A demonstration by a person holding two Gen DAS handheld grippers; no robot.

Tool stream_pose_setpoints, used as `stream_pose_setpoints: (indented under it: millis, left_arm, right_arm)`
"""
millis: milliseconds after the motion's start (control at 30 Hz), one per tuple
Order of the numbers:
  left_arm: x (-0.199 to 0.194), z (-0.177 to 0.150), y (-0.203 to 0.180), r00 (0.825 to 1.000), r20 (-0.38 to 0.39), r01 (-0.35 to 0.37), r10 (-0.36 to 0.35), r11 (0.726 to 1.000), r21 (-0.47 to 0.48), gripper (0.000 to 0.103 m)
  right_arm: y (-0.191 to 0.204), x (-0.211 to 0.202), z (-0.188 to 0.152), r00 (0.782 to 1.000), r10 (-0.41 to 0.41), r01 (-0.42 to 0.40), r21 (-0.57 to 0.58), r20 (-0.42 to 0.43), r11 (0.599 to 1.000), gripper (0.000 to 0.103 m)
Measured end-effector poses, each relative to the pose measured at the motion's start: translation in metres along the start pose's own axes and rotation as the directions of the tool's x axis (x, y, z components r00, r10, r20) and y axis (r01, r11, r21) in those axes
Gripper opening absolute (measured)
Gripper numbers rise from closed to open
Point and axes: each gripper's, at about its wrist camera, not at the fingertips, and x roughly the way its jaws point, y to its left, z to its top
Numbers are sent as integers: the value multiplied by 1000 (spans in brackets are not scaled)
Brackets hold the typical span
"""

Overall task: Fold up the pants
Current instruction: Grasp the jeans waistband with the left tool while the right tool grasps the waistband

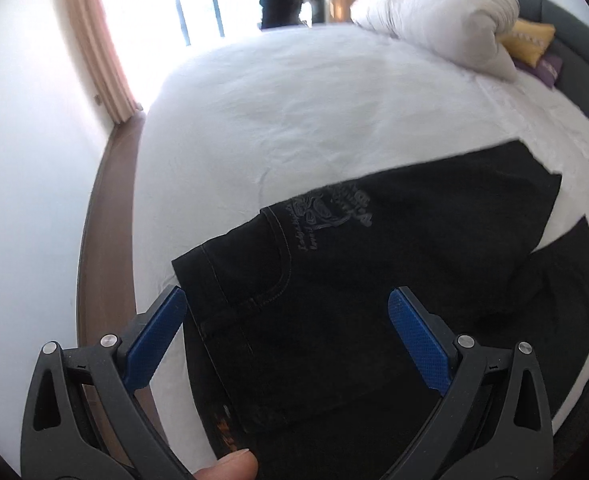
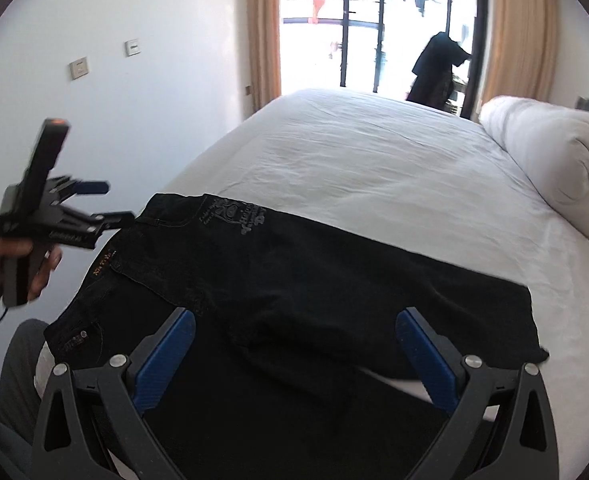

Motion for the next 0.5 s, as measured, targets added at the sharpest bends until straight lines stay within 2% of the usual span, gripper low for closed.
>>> stream_pose_setpoints:
  millis: [100,167,267,333,400,433,500]
  left_arm:
    - [50,28,21,998,-62,-5,11,995,98,103]
    - [81,42,31,993,-115,22,-5,988,153,103]
    - [119,58,47,979,-187,108,-78,982,155,103]
    - [134,71,56,970,-204,162,-132,977,135,103]
    - [147,79,62,959,-231,199,-167,972,124,102]
    - [153,80,63,953,-250,210,-173,969,129,100]
    - [166,76,55,938,-301,229,-174,961,157,86]
  right_arm:
    - [-20,35,20,997,76,-78,-49,-34,996,103]
    - [-33,58,30,992,119,-122,-66,-50,990,96]
    - [-49,90,43,983,161,-167,-76,-84,983,89]
    - [-60,109,48,977,186,-194,-78,-101,978,82]
    - [-67,125,52,972,209,-218,-80,-109,973,80]
    - [-70,132,54,969,218,-228,-83,-115,970,78]
    - [-75,147,60,964,235,-247,-94,-127,964,75]
